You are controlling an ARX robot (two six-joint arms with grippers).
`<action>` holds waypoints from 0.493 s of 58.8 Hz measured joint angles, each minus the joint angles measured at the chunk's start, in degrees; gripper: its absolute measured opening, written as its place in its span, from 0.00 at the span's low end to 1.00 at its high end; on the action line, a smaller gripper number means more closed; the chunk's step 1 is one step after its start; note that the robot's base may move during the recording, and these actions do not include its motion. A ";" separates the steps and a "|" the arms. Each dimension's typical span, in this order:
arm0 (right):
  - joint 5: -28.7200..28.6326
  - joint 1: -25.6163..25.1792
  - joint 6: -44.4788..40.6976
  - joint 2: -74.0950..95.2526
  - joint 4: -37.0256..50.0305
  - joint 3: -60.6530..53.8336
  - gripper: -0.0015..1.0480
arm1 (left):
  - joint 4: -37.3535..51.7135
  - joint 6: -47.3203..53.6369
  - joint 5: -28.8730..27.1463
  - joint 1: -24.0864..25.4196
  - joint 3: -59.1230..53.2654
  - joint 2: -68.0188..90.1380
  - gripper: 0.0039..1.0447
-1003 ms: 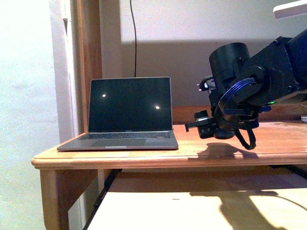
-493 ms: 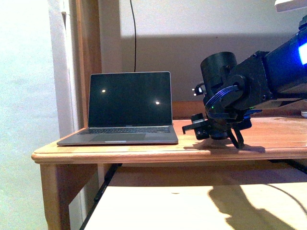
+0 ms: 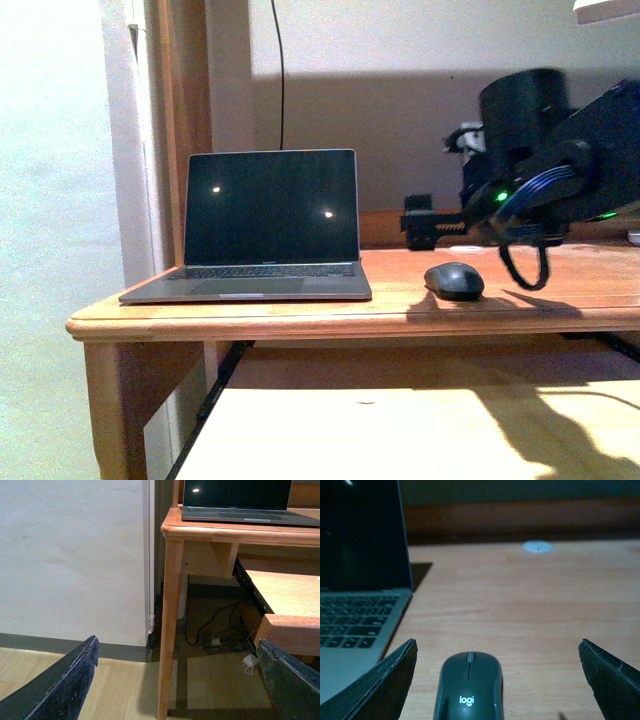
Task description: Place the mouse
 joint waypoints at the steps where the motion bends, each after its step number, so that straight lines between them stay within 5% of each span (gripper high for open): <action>1: -1.53 -0.66 0.37 -1.97 1.68 -2.43 0.93 | 0.00 0.00 0.00 0.00 0.00 0.00 0.93; 29: -45.05 -23.54 2.16 -34.56 26.34 -60.35 0.93 | 0.00 0.00 0.00 0.00 0.00 0.00 0.93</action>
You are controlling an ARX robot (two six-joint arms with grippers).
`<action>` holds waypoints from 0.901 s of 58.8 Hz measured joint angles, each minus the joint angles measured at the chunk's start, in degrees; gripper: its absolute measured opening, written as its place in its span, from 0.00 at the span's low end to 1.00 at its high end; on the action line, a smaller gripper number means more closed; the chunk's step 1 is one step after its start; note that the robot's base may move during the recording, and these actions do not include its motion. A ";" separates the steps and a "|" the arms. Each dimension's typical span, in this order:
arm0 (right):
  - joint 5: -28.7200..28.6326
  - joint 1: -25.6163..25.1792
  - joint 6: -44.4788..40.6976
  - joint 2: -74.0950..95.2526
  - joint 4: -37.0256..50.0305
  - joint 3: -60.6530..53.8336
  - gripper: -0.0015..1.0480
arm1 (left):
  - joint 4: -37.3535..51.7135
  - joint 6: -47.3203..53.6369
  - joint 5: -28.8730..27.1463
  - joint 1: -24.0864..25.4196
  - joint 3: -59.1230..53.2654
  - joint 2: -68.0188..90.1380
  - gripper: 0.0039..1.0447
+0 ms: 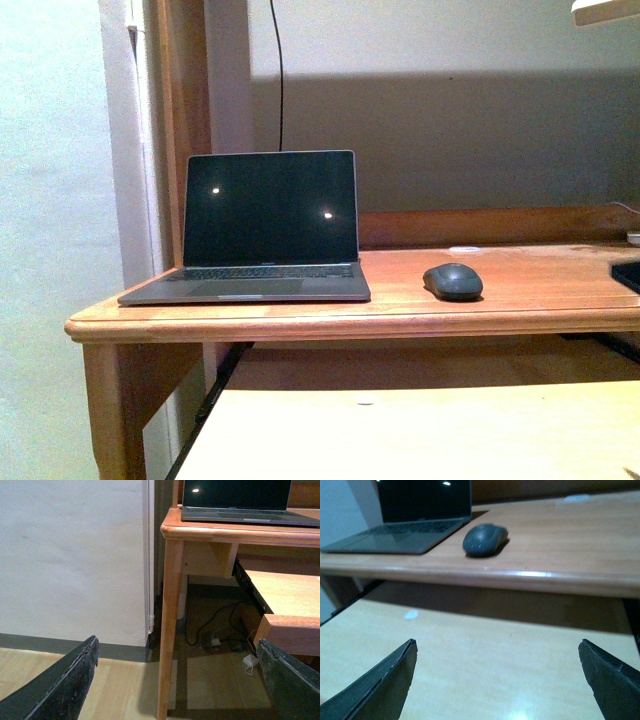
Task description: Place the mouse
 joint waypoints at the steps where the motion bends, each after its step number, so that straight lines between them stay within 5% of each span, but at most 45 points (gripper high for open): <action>1: -1.33 -0.96 -0.28 -0.48 0.55 -1.51 0.93 | 0.00 0.00 0.00 0.00 0.00 0.00 0.93; 12: -12.52 -9.86 -5.18 -1.18 3.26 -13.62 0.93 | 0.00 0.00 0.00 0.00 0.00 0.00 0.93; 23: -14.86 -11.10 -9.14 1.07 4.15 -16.74 0.93 | 0.00 0.00 0.00 0.00 0.00 0.00 0.93; 53: 4.98 8.92 -7.76 16.59 16.57 -9.42 0.93 | 0.00 0.00 0.00 0.00 0.00 0.00 0.93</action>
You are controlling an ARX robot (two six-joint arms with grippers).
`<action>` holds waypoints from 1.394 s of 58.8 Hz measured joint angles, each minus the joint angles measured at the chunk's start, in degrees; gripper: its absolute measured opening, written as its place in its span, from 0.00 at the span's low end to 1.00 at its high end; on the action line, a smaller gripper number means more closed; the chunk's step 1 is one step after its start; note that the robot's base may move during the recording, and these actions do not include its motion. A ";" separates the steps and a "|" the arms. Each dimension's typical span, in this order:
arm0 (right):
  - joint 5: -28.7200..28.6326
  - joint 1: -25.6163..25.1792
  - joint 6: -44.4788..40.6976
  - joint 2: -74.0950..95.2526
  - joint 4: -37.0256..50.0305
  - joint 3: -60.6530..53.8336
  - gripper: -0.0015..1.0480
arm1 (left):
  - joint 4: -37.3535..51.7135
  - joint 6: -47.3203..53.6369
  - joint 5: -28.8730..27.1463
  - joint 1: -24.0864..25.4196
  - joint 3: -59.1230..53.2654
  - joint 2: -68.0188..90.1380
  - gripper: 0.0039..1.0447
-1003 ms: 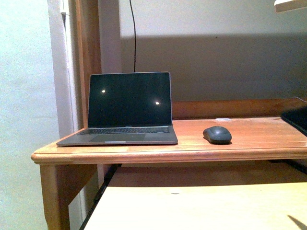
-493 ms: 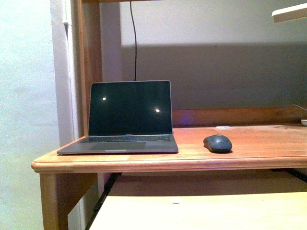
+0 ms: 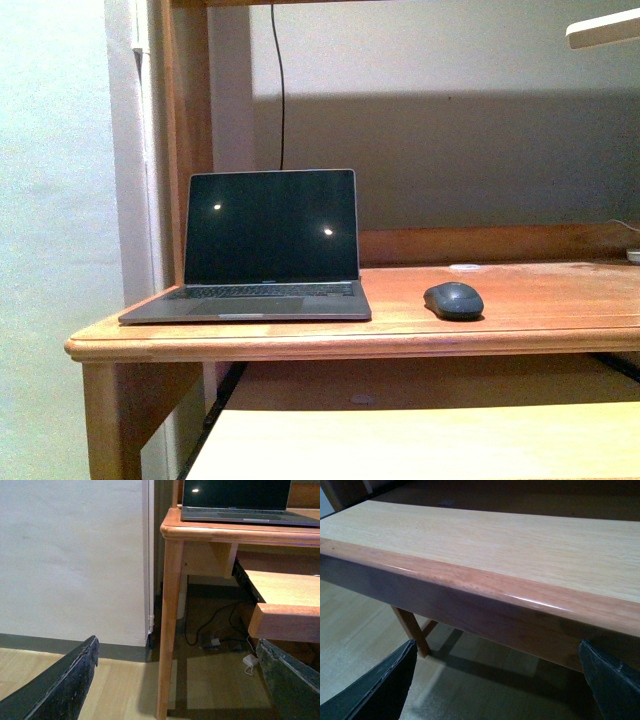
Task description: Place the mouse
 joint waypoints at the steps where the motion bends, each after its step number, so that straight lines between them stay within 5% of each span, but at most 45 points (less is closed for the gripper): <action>1: 0.48 0.37 0.11 0.28 0.02 0.37 0.93 | 0.00 0.00 0.00 0.00 0.00 0.00 0.93; 40: 22.16 16.48 -3.54 19.15 -8.33 28.30 0.93 | 0.00 0.00 0.00 0.00 0.00 0.00 0.93; 82: 35.32 22.18 -4.48 30.27 -15.63 44.65 0.93 | 0.00 0.00 -0.02 0.00 0.00 0.00 0.93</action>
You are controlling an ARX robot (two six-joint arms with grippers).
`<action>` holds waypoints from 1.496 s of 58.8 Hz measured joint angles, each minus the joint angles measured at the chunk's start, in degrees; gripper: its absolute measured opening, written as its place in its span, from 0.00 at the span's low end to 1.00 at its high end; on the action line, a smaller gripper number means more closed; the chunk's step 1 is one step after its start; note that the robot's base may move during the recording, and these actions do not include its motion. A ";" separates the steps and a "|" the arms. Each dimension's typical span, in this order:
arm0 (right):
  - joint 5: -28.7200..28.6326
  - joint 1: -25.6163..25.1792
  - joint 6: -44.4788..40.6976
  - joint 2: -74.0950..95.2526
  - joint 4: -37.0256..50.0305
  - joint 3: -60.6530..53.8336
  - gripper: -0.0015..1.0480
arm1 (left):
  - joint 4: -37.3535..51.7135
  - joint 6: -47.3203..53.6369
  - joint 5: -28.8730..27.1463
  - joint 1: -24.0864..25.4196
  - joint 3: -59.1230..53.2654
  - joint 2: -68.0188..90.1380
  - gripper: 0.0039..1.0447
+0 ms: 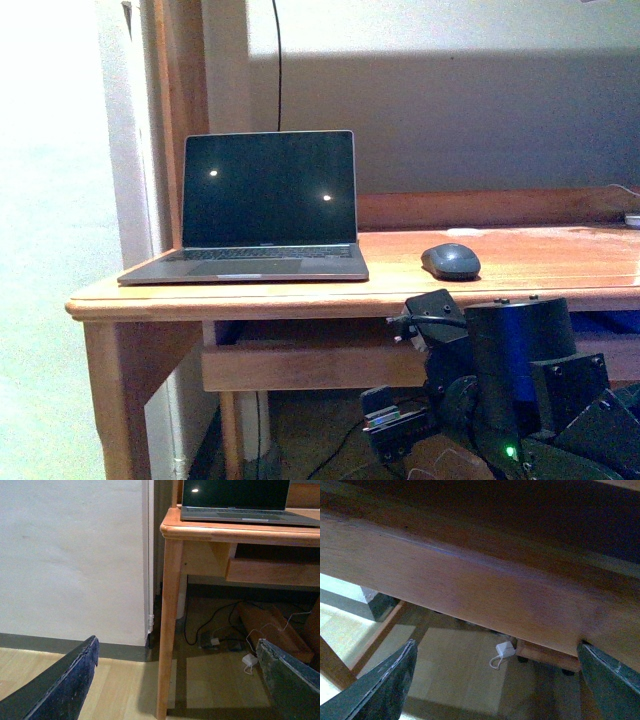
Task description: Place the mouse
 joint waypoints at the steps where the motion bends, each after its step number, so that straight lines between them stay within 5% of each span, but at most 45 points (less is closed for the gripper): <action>1: -0.02 0.00 0.22 0.00 0.09 0.00 0.93 | 0.00 0.00 0.00 0.00 0.00 0.00 0.93; 16: -2.01 -2.99 6.43 -9.77 2.01 -7.78 0.93 | 0.00 0.00 0.02 0.00 0.00 0.00 0.93; 47: -20.35 -11.28 22.88 -58.12 -2.38 -47.74 0.93 | 0.00 0.00 0.02 0.02 0.00 0.00 0.93; 62: -24.63 -14.38 26.18 -84.37 -17.44 -58.29 0.93 | 0.00 0.00 0.02 0.00 0.00 0.00 0.93; 77: -26.62 -15.56 27.63 -114.71 -42.51 -62.90 0.93 | 0.00 0.00 0.02 0.02 0.00 0.00 0.93; 82: -6.56 -10.32 19.85 -117.77 -41.92 -63.65 0.81 | 0.00 0.00 0.07 0.00 0.00 0.00 0.93; 88: 5.86 -10.78 12.48 -119.27 -42.80 -63.67 0.65 | 0.00 0.00 0.13 0.02 0.00 0.00 0.93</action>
